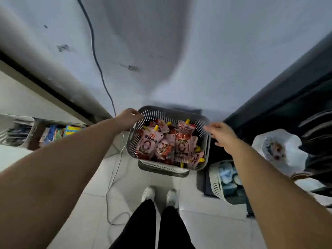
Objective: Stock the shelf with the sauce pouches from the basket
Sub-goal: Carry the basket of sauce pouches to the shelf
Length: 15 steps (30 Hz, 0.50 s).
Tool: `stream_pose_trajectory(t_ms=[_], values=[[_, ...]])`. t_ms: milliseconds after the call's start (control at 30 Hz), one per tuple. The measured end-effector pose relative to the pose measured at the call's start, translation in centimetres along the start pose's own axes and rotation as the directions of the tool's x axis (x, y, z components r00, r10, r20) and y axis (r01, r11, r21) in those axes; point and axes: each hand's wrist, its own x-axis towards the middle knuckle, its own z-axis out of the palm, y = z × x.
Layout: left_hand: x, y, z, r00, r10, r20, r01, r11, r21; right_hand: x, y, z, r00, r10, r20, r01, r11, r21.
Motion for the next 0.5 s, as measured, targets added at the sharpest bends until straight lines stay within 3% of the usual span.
stream_pose_trajectory(t_ms=[133, 233, 300, 400, 500], values=[[2.0, -2.3, 1.9, 0.992, -0.128, -0.011, 0.128, 0.991, 0.044, 2.1, 2.9, 1.6, 0.999, -0.008, 0.034, 0.018, 0.958, -0.285], [3.9, -4.3, 3.7, 0.973, -0.231, -0.021, 0.232, 0.967, 0.105, 3.8, 5.8, 2.7, 0.994, -0.007, -0.107, -0.038, 0.909, -0.414], [5.5, -5.0, 4.5, 0.959, -0.285, 0.010, 0.284, 0.958, 0.025, 5.1, 7.2, 3.2, 0.988, 0.051, -0.148, -0.099, 0.935, -0.340], [7.1, -5.5, 5.6, 0.952, -0.302, 0.053, 0.306, 0.946, -0.104, 6.7, 8.7, 4.1, 0.981, 0.167, -0.095, -0.178, 0.976, -0.123], [8.0, -5.8, 6.2, 0.946, -0.325, 0.005, 0.324, 0.940, -0.107, 7.9, 9.7, 4.8, 0.968, 0.183, -0.174, -0.200, 0.976, -0.088]])
